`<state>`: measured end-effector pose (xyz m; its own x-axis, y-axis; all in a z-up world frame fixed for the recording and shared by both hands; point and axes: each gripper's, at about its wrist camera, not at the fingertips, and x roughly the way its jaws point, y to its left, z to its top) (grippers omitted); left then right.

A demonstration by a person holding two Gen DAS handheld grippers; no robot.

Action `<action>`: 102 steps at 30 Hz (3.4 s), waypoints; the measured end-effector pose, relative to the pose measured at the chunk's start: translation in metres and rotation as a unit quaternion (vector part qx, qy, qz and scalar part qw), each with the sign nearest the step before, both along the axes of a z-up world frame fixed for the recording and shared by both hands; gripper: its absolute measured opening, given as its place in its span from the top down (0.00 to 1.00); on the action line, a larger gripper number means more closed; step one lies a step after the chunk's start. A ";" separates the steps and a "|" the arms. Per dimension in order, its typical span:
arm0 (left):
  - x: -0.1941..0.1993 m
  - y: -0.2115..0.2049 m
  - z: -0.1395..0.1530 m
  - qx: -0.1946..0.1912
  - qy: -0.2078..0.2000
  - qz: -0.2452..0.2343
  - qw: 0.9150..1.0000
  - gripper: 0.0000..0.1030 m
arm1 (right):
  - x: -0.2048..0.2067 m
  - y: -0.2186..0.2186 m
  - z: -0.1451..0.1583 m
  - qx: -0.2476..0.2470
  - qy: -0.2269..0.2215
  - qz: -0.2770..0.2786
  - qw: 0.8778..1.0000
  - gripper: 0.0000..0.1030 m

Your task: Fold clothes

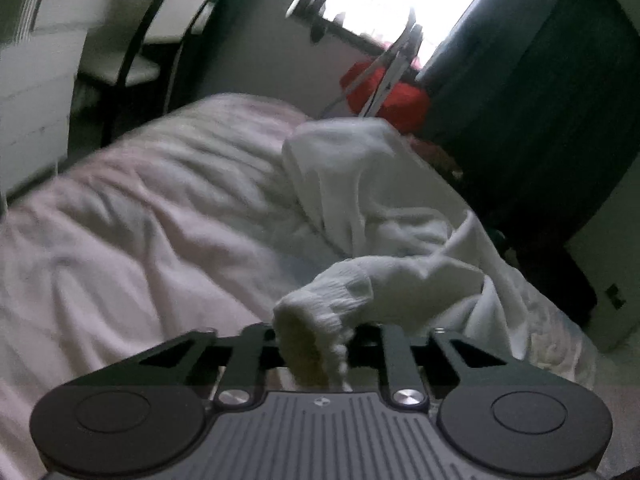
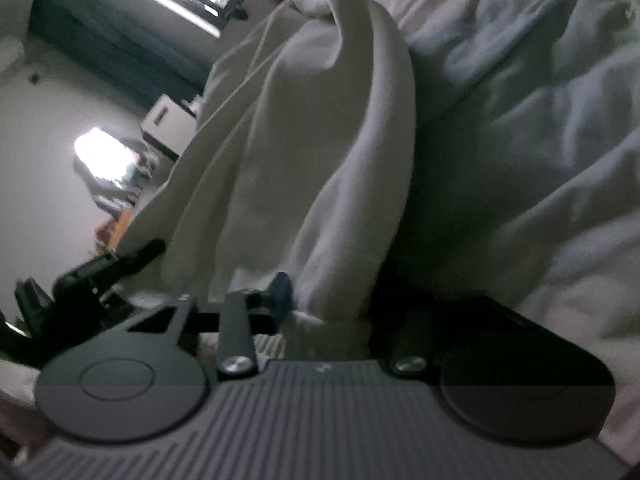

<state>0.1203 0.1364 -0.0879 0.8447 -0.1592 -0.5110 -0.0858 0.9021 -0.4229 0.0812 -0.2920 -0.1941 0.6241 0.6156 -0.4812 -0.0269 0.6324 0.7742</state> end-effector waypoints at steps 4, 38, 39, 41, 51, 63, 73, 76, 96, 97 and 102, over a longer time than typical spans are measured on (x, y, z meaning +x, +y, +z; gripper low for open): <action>-0.009 0.002 0.032 0.035 -0.064 0.038 0.997 0.87 | -0.025 0.022 0.013 0.029 -0.023 -0.013 0.999 0.77; 0.048 0.134 0.089 0.131 -0.012 0.152 0.980 0.16 | -0.024 0.238 0.091 -0.073 -0.140 0.234 0.959 0.11; 0.041 0.123 0.096 0.136 -0.018 0.143 0.980 0.15 | -0.027 0.227 0.100 -0.084 -0.152 0.225 0.959 0.11; 0.028 0.098 0.107 0.138 -0.028 0.117 0.983 0.13 | -0.034 0.196 0.116 -0.108 -0.171 0.206 0.957 0.11; 0.051 -0.067 0.127 0.119 -0.059 -0.035 0.991 0.13 | -0.060 0.020 0.141 -0.219 -0.209 0.047 0.952 0.12; 0.211 -0.196 0.098 0.174 -0.060 -0.068 0.981 0.20 | 0.013 -0.062 0.067 -0.115 -0.129 -0.063 0.983 0.11; 0.351 -0.181 0.058 0.210 0.068 0.002 0.975 0.32 | 0.058 -0.050 0.034 -0.116 -0.099 -0.018 0.988 0.11; 0.368 -0.183 0.044 0.224 0.094 -0.025 0.970 0.62 | 0.064 -0.047 0.026 -0.115 -0.093 -0.012 0.989 0.11; 0.132 -0.278 0.182 0.252 -0.127 -0.269 0.921 0.97 | 0.026 -0.066 0.047 -0.117 -0.122 -0.108 0.980 0.12; 0.112 -0.281 0.173 0.247 -0.129 -0.277 0.919 0.96 | 0.019 -0.073 0.050 -0.114 -0.122 -0.126 0.978 0.12; 0.034 -0.282 0.112 0.205 -0.113 -0.309 0.922 0.96 | -0.022 -0.125 0.063 -0.056 -0.121 -0.224 0.966 0.11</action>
<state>0.1545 -0.1457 0.0242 0.7501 -0.4784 -0.4566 0.5463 0.8373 0.0201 0.0593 -0.4173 -0.1310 0.9178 0.2115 -0.3359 0.0968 0.7015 0.7061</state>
